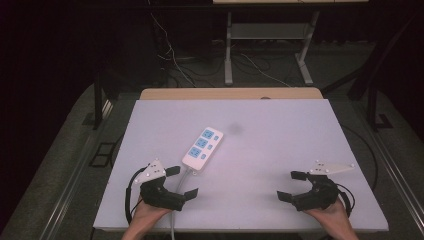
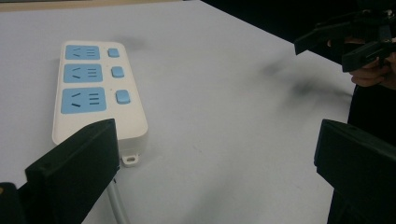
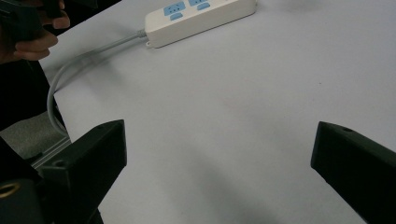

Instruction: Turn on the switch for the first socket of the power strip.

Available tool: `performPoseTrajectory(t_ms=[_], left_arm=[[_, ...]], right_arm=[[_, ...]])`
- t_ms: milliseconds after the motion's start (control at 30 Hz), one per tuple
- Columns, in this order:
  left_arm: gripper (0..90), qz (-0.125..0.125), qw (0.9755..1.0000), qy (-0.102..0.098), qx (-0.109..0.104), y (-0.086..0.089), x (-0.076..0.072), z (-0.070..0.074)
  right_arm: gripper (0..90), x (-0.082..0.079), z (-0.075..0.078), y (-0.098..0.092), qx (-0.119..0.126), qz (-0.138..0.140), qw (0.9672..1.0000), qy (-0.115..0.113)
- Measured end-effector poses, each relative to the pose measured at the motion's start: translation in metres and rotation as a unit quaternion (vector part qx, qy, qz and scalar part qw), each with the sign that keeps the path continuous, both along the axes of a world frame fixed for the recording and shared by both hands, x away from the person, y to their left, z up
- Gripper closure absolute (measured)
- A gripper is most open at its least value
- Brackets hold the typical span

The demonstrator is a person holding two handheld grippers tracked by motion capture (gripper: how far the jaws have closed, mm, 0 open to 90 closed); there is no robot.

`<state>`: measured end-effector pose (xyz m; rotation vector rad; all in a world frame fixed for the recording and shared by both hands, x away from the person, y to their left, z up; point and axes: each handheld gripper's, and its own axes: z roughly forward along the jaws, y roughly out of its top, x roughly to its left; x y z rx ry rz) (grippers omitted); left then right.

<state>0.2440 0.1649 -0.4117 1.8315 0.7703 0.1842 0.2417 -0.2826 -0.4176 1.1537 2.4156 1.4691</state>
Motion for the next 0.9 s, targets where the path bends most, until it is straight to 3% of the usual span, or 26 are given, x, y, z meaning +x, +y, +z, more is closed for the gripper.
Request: performPoseTrajectory(t_ms=[900], left_arm=[[0.0,0.001,0.9999,0.01,0.007,0.0006,0.0008,0.0012]], right_arm=[[3.0,-0.0009,-0.0009,-0.0004,-0.001,0.001,1.0,0.004]])
